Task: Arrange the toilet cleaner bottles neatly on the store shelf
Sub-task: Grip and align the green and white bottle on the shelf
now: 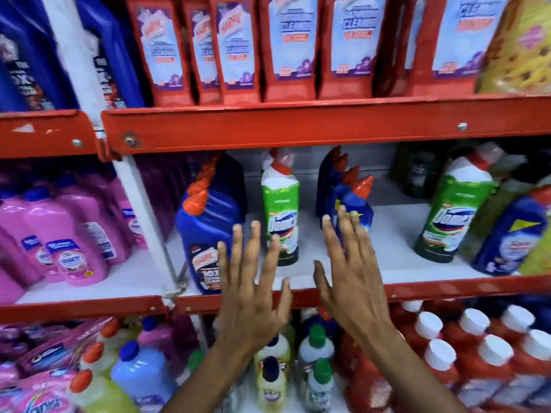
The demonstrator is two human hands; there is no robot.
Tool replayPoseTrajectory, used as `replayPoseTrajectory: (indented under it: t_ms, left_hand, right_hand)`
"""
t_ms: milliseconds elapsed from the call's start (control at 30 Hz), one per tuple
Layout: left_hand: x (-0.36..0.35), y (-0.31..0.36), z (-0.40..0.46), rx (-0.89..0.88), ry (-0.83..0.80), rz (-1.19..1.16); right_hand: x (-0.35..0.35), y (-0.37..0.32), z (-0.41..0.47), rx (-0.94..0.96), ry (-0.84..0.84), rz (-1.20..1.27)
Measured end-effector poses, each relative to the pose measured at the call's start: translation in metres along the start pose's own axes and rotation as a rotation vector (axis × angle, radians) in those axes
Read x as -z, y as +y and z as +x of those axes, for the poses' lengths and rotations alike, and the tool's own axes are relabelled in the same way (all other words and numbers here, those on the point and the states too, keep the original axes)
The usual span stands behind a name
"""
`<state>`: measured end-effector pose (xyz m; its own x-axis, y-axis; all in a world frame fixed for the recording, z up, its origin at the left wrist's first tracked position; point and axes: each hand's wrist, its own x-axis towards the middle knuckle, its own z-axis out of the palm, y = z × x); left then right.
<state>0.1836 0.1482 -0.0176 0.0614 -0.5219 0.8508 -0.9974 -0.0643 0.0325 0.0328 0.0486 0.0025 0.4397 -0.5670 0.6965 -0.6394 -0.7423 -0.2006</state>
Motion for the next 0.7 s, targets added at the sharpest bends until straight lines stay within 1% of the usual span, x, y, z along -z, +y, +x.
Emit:
replayPoseTrajectory:
  t_ms: [67, 167, 300, 367, 467, 533, 600, 633, 700]
  left_hand:
    - [-0.018, 0.026, 0.010, -0.052, -0.070, 0.020]
    - [-0.044, 0.060, 0.026, -0.081, -0.151, 0.021]
    - [-0.078, 0.104, 0.046, -0.134, -0.185, -0.053]
    - [-0.093, 0.123, 0.053, -0.163, -0.187, -0.113]
    - [-0.117, 0.152, 0.065, -0.183, -0.204, -0.239]
    - [-0.134, 0.170, 0.072, -0.095, -0.247, -0.405]
    - [-0.143, 0.189, 0.084, 0.099, -0.318, -0.587]
    - [-0.149, 0.197, 0.091, 0.185, -0.346, -0.650]
    - [-0.163, 0.205, 0.107, 0.290, -0.375, -0.712]
  right_hand:
    - [0.010, 0.030, -0.004, -0.031, 0.032, -0.084]
    - [0.025, 0.073, -0.011, -0.074, 0.061, -0.172]
    - [0.042, 0.129, -0.018, -0.136, 0.047, -0.213]
    - [0.045, 0.153, -0.019, -0.179, 0.055, -0.170]
    - [0.046, 0.181, -0.021, -0.332, 0.087, 0.000]
    - [0.046, 0.195, -0.020, -0.429, 0.093, 0.106]
    - [0.046, 0.210, -0.017, -0.475, 0.067, 0.198]
    - [0.045, 0.217, -0.014, -0.483, 0.055, 0.235]
    - [0.041, 0.228, -0.008, -0.513, 0.036, 0.297]
